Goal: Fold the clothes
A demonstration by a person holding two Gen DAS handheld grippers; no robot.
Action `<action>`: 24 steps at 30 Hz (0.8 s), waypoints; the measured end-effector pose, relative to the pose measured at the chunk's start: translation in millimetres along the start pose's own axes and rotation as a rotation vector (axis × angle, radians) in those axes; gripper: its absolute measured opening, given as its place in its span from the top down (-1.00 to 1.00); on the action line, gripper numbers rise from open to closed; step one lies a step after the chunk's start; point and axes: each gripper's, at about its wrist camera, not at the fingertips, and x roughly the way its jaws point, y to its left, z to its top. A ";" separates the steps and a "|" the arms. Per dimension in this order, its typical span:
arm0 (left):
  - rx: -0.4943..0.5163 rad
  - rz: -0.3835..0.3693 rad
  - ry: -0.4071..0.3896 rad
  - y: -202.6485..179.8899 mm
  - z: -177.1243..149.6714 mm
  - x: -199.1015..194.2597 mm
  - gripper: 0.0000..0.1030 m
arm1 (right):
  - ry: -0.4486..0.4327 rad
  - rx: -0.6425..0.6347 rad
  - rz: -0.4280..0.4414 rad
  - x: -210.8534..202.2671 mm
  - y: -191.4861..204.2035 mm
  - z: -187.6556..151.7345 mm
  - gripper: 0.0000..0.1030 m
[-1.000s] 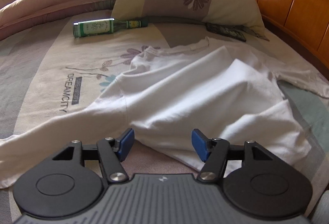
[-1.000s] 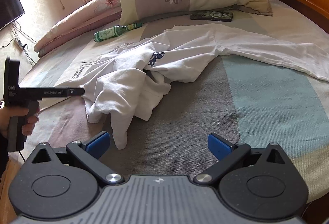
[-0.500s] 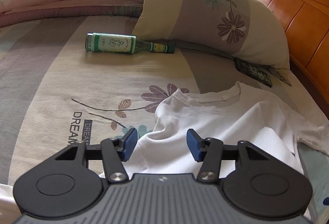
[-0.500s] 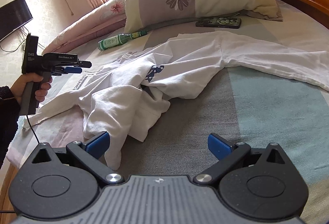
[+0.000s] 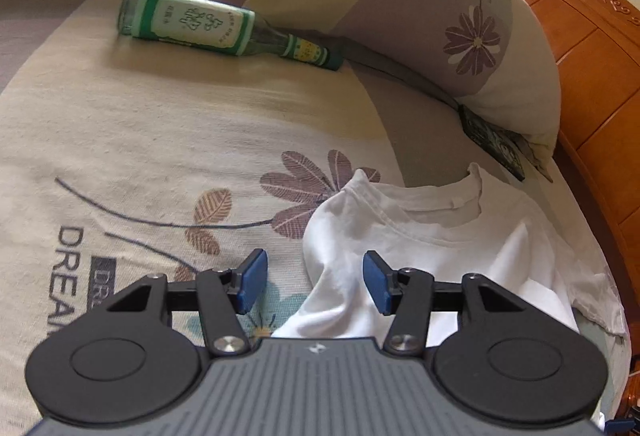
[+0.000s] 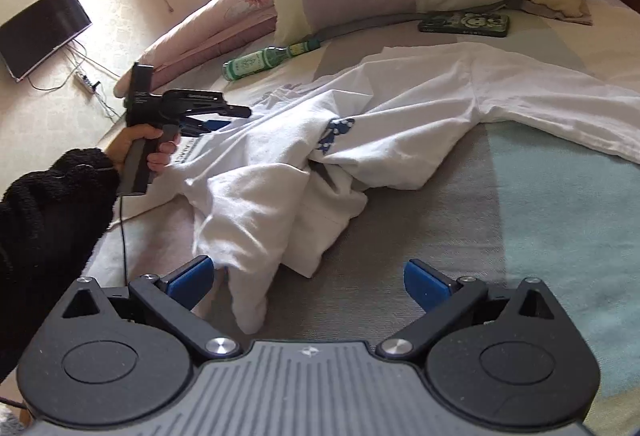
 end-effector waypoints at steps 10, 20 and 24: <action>0.014 -0.296 0.146 14.5 2.5 8.2 0.03 | -0.019 -0.015 0.022 37.9 24.2 15.5 -1.00; -0.070 -0.351 0.134 15.5 11.2 35.8 0.48 | -0.042 -0.009 -0.016 43.5 32.2 22.0 -1.00; 0.034 -0.220 0.116 6.4 5.0 22.2 0.91 | -0.059 -0.038 -0.031 38.4 29.8 19.5 -1.00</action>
